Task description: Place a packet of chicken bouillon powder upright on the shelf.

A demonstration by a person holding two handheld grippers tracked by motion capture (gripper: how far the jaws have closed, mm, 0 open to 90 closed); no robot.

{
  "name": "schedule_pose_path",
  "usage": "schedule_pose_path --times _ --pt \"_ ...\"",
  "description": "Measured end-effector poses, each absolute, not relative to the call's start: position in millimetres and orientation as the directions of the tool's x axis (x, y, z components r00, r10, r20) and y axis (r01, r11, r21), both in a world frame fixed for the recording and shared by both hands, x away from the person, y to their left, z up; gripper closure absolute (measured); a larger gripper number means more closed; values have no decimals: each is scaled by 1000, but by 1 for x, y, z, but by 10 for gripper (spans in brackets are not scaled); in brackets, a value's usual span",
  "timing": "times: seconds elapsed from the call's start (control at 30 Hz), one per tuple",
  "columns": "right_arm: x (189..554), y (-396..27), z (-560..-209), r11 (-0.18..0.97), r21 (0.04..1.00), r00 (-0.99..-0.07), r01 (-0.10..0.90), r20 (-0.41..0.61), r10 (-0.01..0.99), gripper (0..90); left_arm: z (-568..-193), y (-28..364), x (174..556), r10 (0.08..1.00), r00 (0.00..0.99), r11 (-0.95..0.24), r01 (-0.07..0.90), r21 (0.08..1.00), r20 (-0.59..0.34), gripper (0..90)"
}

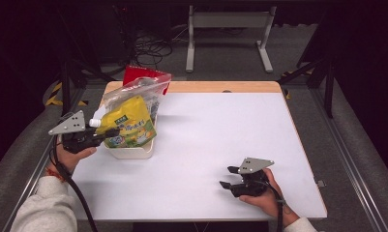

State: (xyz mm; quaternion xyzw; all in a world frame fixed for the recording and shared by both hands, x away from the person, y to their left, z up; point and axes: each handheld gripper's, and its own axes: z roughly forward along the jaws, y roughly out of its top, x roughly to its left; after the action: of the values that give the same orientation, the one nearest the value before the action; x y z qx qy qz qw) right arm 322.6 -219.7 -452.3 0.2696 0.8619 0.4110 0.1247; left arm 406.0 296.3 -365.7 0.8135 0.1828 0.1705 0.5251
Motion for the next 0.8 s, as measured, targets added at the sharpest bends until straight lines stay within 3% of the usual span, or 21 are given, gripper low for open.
schedule_pose_path --times 0.4,0.5,0.6,0.8 --pt "324 -219 -454 525 765 -824 372 12 567 367 -355 302 402 510 854 -372 117 921 97 836" --pt "324 -218 -456 534 758 -826 374 11 563 364 -356 299 405 493 865 -399 125 908 98 825" --pt "324 -217 -456 539 755 -829 374 12 559 361 -355 298 403 475 873 -433 124 893 109 870" --pt "324 -218 -457 539 752 -828 379 15 561 358 -354 298 401 507 853 -446 140 884 121 886"
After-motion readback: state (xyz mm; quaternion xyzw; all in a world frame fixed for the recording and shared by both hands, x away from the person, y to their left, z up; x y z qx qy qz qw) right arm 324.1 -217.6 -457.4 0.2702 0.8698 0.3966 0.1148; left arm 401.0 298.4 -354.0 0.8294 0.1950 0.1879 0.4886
